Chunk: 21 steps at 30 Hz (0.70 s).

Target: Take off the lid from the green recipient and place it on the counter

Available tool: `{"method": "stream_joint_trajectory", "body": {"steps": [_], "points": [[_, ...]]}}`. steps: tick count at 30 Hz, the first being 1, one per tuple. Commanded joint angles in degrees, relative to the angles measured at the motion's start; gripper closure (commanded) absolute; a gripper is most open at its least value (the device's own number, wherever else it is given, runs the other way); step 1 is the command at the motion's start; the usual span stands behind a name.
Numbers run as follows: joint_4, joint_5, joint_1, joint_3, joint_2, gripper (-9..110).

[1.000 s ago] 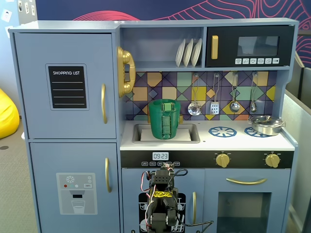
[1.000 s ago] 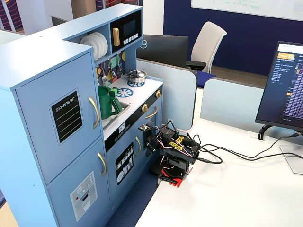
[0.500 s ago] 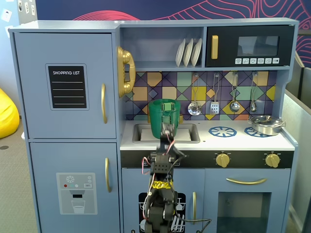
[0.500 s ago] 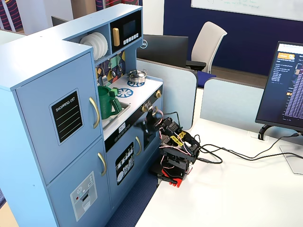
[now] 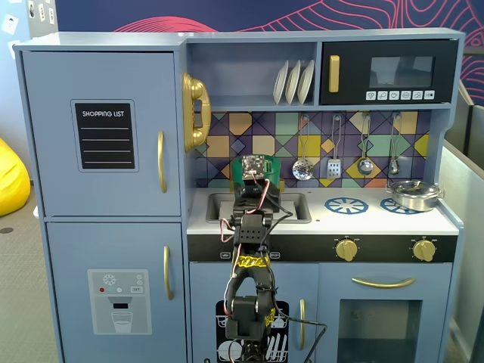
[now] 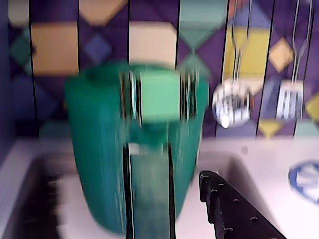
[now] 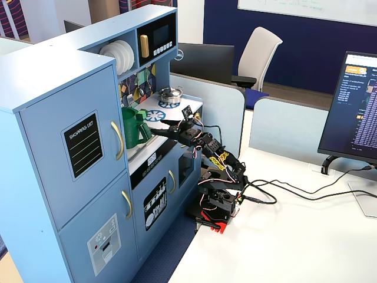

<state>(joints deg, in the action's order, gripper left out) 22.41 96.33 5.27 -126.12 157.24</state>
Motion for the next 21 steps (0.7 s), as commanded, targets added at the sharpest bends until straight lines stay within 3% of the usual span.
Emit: {"method": "stream_joint_trajectory", "body": {"steps": [1,21], "points": [[-3.7,-0.6,0.5,5.8,-3.1,60],[-10.2,-1.1,1.7,22.5,-24.6,62]]}}
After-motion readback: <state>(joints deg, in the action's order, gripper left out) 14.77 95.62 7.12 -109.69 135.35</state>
